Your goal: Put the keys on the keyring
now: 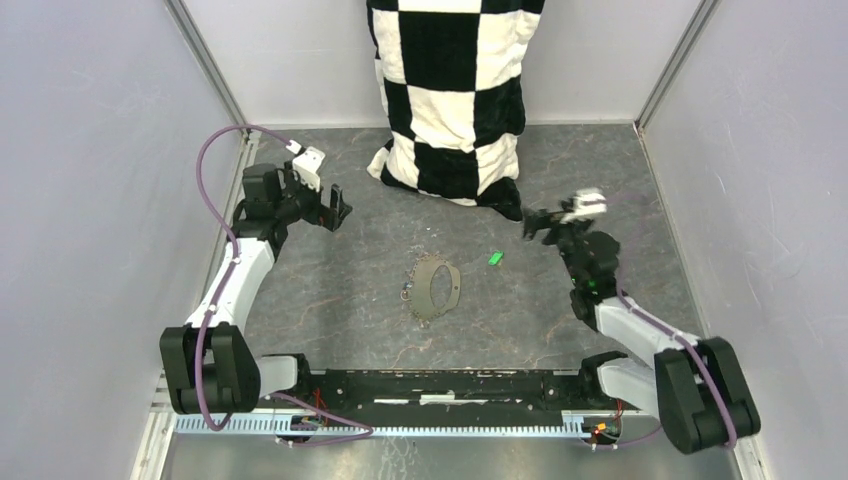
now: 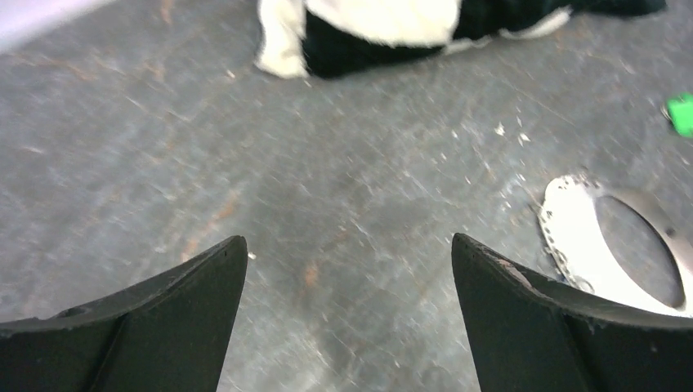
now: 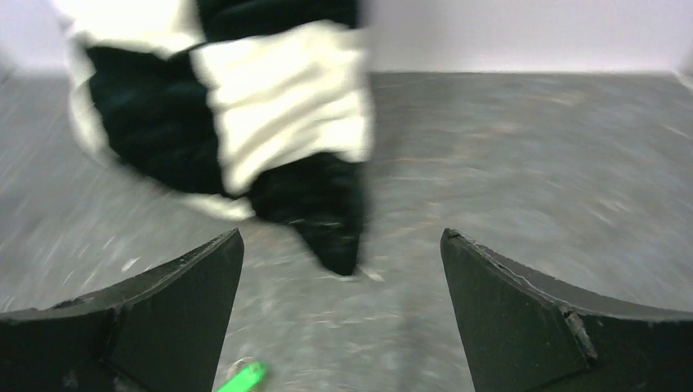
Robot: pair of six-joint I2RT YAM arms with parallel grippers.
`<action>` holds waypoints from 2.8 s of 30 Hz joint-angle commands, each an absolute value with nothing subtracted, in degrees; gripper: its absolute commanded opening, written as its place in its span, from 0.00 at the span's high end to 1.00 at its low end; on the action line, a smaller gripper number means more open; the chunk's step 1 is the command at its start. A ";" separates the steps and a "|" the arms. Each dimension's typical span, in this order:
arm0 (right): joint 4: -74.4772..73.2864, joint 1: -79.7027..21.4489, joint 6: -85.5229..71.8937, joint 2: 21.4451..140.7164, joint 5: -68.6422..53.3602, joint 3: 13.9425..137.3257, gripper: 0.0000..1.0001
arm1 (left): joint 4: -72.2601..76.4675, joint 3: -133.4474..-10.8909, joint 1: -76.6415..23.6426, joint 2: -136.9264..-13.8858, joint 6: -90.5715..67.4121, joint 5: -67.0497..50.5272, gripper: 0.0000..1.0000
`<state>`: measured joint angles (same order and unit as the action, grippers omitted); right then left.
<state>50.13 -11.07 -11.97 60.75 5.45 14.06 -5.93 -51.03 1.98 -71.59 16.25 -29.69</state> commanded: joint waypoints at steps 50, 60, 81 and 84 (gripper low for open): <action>-3.58 -32.23 51.25 110.75 -40.57 66.50 0.55 | -24.48 -59.06 1.93 -80.16 22.73 -37.27 0.00; -2.56 -32.25 50.90 111.14 -40.15 65.92 0.63 | -24.44 -59.06 1.89 -79.58 22.70 -36.56 0.00; -4.86 -32.78 50.63 112.19 -41.30 65.62 0.68 | -25.93 -59.55 1.93 -78.78 24.00 -34.41 0.00; -2.33 -32.85 49.87 111.35 -40.36 64.13 0.79 | -25.98 -59.59 1.93 -78.85 23.83 -34.33 0.00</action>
